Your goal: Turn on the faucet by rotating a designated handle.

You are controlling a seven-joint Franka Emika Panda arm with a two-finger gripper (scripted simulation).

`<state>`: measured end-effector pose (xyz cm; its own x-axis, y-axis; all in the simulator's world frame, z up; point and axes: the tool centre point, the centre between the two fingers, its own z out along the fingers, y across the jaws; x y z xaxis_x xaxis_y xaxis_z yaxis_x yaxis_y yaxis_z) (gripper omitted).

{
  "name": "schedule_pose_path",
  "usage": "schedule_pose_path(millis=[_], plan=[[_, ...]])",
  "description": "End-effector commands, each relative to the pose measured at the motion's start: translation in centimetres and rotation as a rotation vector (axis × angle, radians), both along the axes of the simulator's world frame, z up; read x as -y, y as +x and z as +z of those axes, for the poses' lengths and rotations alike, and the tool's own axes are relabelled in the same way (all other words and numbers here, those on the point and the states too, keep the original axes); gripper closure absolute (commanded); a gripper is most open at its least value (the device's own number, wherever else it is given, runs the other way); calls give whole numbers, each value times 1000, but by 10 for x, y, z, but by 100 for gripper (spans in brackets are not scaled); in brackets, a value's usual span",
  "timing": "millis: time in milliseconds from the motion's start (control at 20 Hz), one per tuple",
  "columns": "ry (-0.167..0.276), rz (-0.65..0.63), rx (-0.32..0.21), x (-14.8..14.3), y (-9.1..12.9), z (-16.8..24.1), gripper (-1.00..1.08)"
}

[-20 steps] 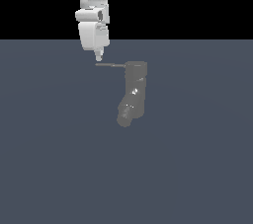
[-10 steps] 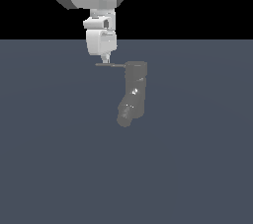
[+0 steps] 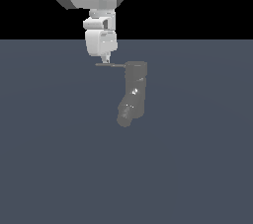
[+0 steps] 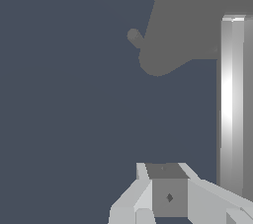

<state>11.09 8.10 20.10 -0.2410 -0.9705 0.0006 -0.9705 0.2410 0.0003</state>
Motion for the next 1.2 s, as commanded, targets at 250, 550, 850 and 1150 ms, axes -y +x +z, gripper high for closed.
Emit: schedule_pose_path(millis=[250,550,850,1150], plan=[[0,0,0,-4,-19,0,108],[0,0,0,-8,-35,0,108],[0,0,0,-11,-52,0,108],[0,0,0,-15,-70,0,108]])
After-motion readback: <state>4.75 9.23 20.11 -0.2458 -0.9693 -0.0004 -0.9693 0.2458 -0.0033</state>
